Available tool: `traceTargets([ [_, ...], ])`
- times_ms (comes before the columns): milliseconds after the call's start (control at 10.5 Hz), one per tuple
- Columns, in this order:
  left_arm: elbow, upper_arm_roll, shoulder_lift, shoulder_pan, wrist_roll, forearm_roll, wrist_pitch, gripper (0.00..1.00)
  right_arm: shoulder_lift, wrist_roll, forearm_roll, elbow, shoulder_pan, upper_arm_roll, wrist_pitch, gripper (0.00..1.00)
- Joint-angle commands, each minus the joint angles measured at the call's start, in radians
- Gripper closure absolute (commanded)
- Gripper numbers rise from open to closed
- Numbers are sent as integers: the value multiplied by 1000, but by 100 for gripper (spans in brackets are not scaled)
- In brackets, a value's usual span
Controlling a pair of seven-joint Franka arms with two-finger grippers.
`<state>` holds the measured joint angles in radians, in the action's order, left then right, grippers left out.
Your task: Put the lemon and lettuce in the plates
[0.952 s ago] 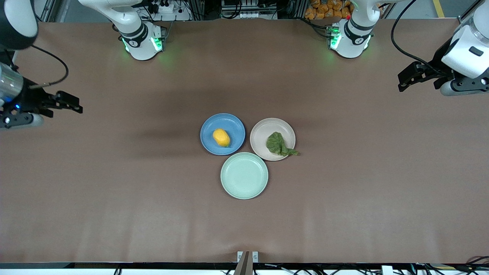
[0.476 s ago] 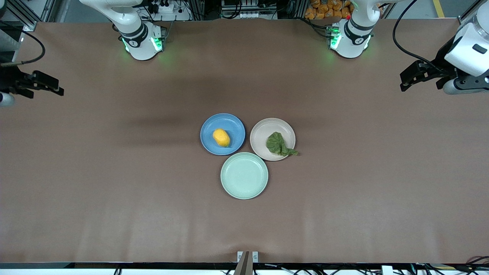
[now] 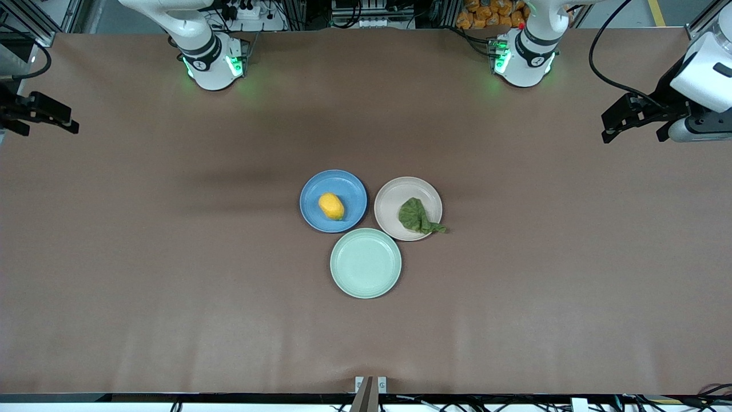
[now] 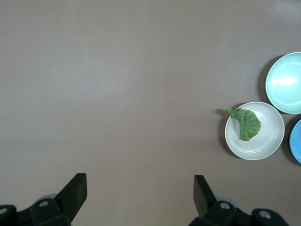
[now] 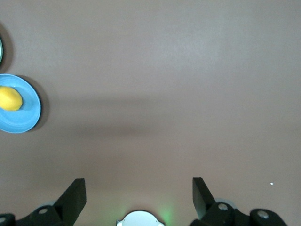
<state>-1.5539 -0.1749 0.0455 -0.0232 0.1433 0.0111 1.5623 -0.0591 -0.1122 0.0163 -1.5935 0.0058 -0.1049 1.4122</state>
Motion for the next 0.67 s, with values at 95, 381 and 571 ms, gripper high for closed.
traceTargets([
  [95, -14, 0, 8, -9, -50, -5, 13, 0, 42, 20, -18, 60, -9, 13, -61, 0],
  [381, -5, 0, 5, -9, -50, -3, 13, 0, 54, 46, -15, 60, 0, 14, -53, 0],
  [571, -5, 0, 5, -10, -51, -7, 13, 0, 62, 63, -13, 61, 3, 14, -52, 0],
])
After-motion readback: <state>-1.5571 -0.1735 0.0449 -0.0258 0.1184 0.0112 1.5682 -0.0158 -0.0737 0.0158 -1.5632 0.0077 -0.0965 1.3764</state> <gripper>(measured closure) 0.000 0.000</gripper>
